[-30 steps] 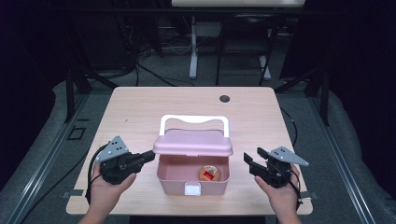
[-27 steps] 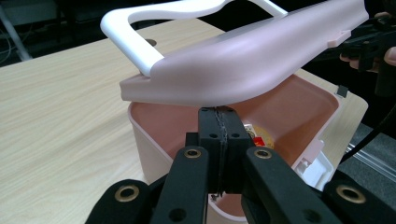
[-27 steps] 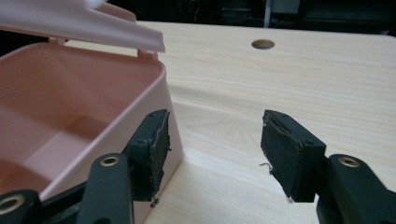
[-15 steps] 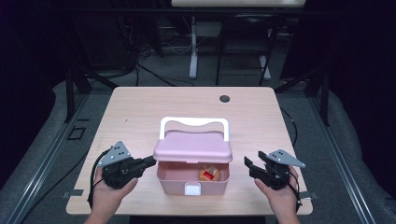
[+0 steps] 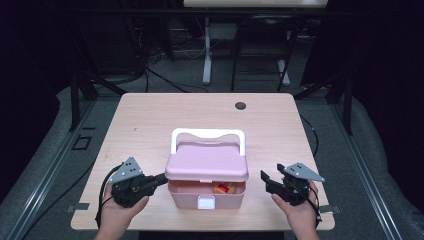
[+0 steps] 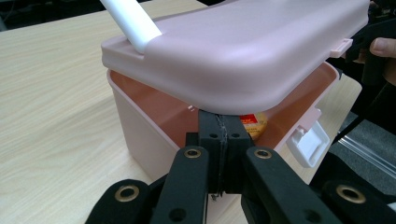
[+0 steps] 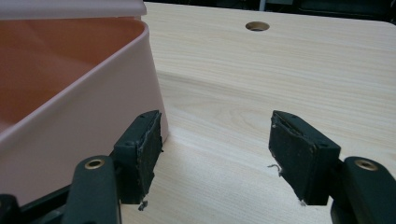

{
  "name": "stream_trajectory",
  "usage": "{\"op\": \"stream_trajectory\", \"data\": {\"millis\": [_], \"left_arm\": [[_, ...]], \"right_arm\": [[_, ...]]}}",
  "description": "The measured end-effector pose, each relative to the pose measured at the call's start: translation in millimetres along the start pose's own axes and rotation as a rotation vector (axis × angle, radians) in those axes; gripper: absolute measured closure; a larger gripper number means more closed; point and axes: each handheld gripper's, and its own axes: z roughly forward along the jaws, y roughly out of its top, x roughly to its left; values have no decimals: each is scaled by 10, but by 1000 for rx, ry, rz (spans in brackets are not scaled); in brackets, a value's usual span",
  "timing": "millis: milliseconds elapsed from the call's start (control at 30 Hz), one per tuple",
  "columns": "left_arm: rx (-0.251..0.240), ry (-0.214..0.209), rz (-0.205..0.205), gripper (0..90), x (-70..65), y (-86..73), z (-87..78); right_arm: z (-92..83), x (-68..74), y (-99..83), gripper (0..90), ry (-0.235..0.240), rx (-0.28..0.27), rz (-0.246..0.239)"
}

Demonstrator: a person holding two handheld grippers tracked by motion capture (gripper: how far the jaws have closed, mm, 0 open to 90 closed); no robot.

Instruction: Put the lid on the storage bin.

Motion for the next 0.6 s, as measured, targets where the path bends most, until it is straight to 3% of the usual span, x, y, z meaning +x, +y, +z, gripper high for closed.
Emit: {"op": "stream_trajectory", "data": {"millis": [600], "left_arm": [[28, -9, -5, 895, -63, -106, 9]], "right_arm": [[14, -2, -18, 333, 12, -3, 14]]}}
